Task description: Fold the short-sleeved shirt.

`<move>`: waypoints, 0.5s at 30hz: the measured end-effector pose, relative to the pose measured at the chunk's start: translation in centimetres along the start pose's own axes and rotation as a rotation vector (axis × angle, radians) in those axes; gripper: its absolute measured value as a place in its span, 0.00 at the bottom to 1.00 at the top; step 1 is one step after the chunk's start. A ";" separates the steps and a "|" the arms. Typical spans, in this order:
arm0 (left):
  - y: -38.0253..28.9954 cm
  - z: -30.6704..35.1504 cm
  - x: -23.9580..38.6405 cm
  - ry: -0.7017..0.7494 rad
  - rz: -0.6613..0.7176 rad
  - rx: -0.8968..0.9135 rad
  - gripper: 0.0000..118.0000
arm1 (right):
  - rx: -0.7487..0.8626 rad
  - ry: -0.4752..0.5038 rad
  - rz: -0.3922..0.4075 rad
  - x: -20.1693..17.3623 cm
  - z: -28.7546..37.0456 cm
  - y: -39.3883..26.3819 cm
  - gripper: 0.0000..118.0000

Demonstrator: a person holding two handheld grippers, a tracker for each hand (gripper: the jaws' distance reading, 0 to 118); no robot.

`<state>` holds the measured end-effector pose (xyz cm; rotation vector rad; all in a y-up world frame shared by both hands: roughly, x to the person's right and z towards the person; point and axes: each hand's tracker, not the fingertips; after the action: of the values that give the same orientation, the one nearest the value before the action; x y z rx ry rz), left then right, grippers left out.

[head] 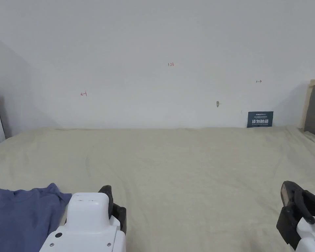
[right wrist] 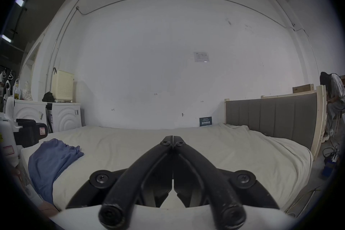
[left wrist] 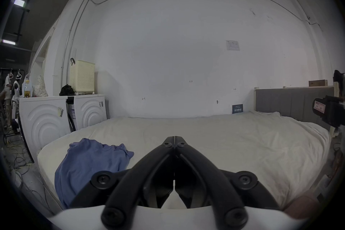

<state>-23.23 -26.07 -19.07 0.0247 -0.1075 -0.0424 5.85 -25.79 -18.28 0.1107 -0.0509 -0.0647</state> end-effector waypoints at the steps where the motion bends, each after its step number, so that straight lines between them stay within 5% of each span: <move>1: 0.0 0.0 0.0 0.004 -0.003 -0.001 0.00 | 0.001 0.004 0.001 0.0 -0.1 0.2 0.00; 9: 0.3 0.0 -2.5 0.051 0.029 -0.043 0.00 | 0.004 0.032 0.012 -1.6 -1.2 0.2 0.00; 13: 0.9 2.1 -7.1 0.189 0.035 -0.039 0.00 | 0.015 0.169 -0.126 -6.0 -3.2 0.3 0.00; 15: 1.4 4.0 -10.3 0.290 0.023 -0.032 0.00 | -0.005 0.260 -0.097 -9.9 -4.0 0.0 0.00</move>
<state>-33.81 -24.36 -16.15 -0.0021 0.1827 -0.0170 -3.82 -24.71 -22.72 0.1154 0.2145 -0.1467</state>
